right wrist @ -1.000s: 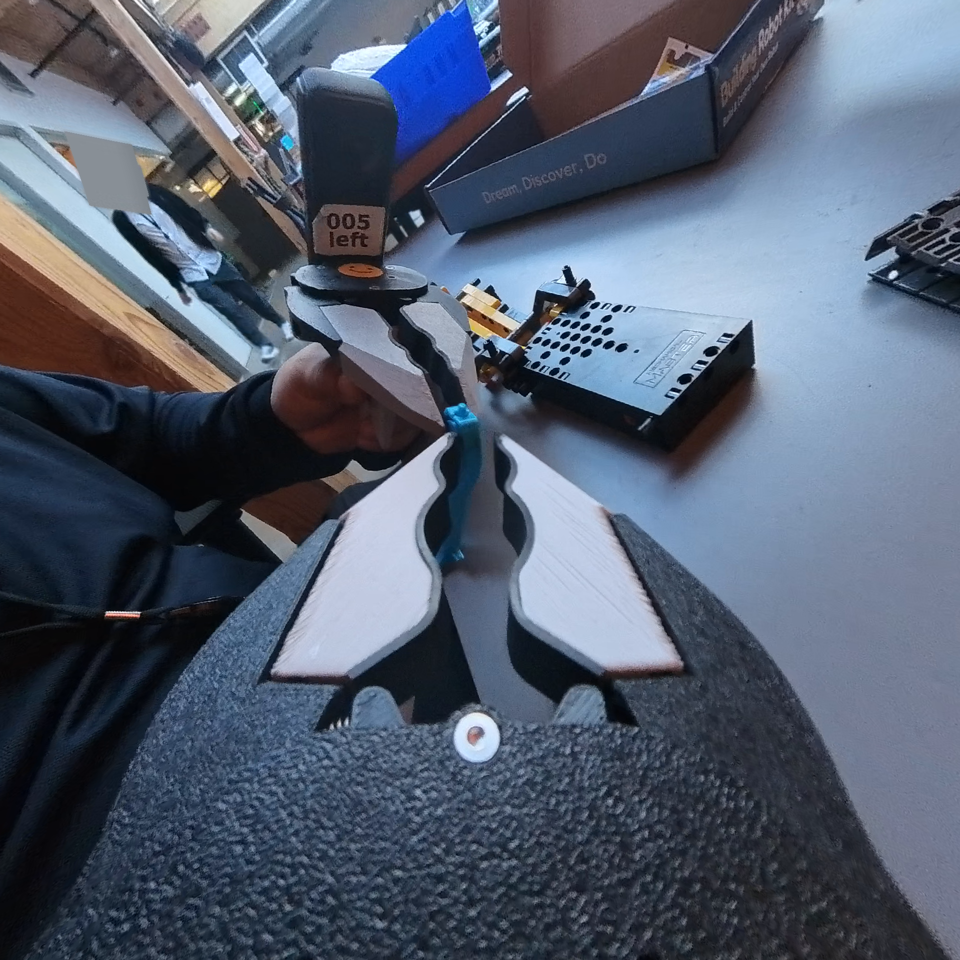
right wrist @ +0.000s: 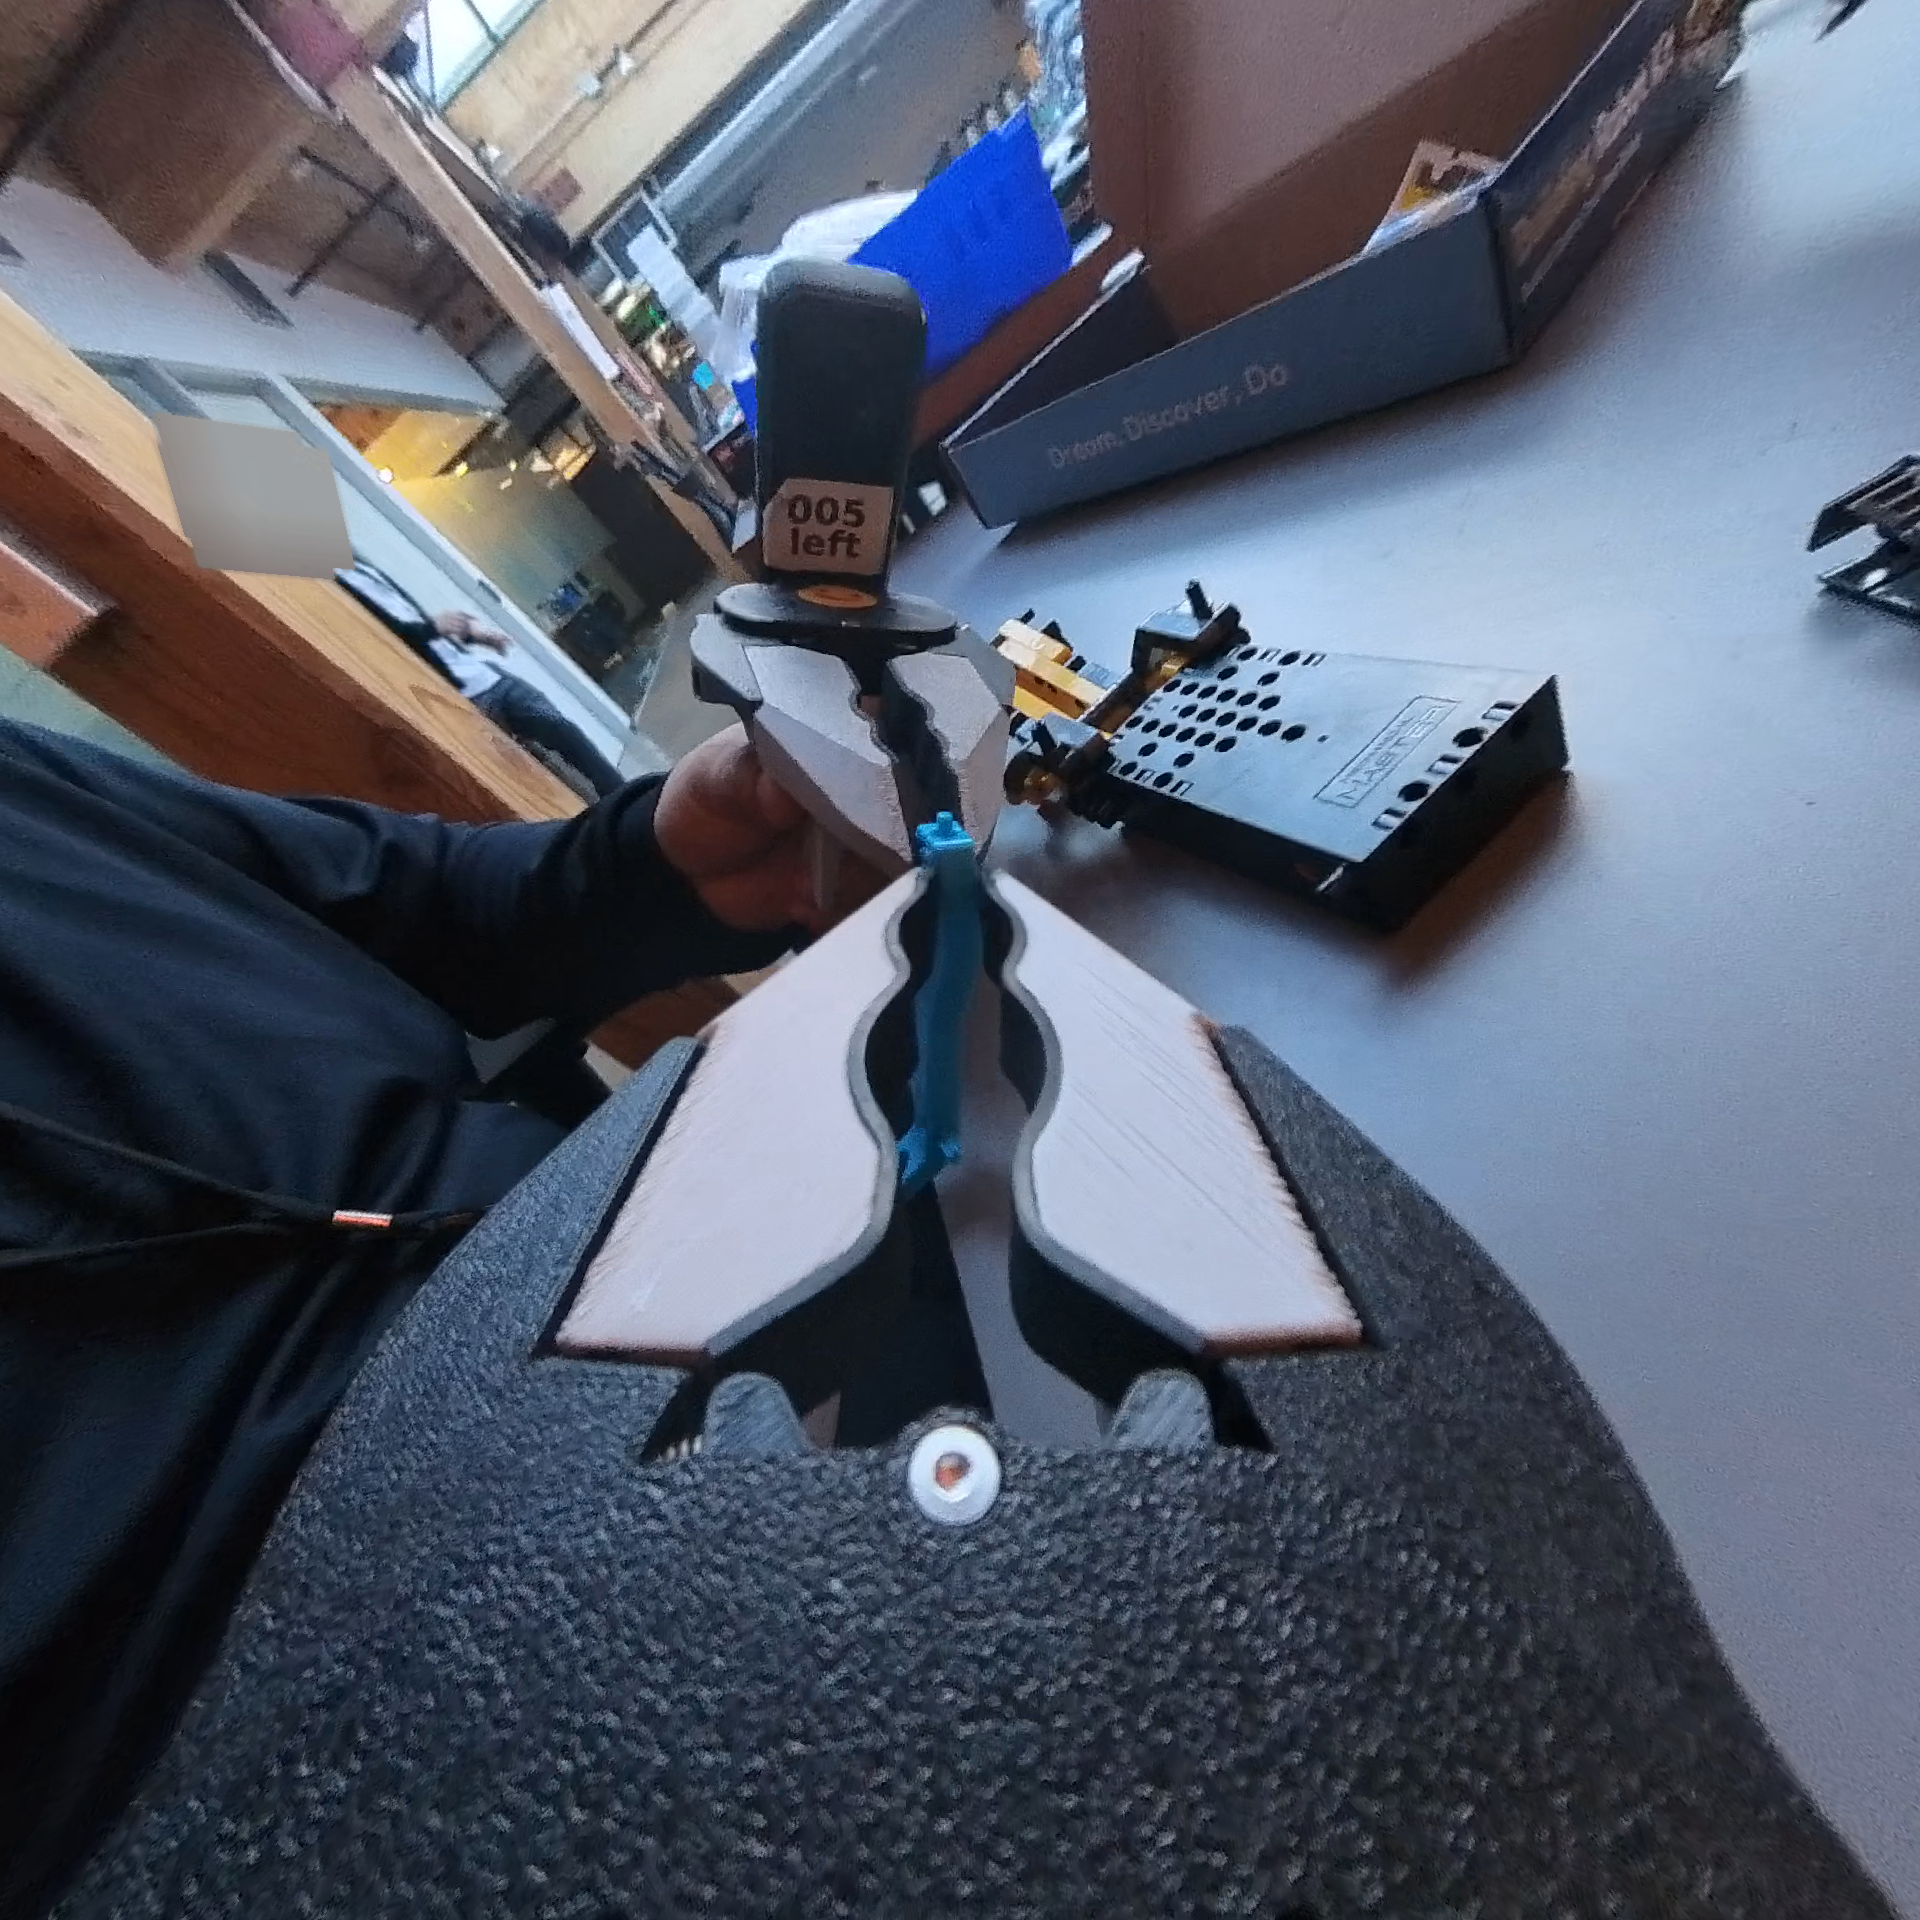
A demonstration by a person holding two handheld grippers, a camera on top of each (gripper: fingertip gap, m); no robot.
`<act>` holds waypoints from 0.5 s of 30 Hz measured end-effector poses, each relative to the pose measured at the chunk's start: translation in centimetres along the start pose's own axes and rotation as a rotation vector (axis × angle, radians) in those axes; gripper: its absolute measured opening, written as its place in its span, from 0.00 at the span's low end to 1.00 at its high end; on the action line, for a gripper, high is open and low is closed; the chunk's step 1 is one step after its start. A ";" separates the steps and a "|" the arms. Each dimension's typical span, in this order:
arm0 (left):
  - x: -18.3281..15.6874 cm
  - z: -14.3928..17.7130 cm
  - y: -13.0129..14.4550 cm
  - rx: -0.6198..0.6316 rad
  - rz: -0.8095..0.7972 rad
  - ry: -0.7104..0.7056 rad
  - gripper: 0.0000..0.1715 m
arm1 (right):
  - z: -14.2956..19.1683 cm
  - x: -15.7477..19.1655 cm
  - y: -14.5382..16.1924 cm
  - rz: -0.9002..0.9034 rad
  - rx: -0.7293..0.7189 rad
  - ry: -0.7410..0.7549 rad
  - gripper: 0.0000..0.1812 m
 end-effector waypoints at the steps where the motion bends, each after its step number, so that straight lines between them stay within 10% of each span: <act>1: 0.1 -0.1 0.0 0.004 0.008 -0.004 0.04 | 0.0 -0.1 0.0 0.004 0.011 0.007 0.02; 15: 1.0 -0.2 -0.7 -0.121 0.164 -0.031 0.04 | -0.1 -0.6 0.6 0.005 0.137 0.026 0.06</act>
Point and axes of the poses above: each gripper's, where its closed fingertips meet, z back along the fingers, y out of its underside, x = y × z across the jaws, the point moved 8 cm from there along z, back along the fingers, and after that the axes turned 5 degrees about -y, right-handed, at the moved point
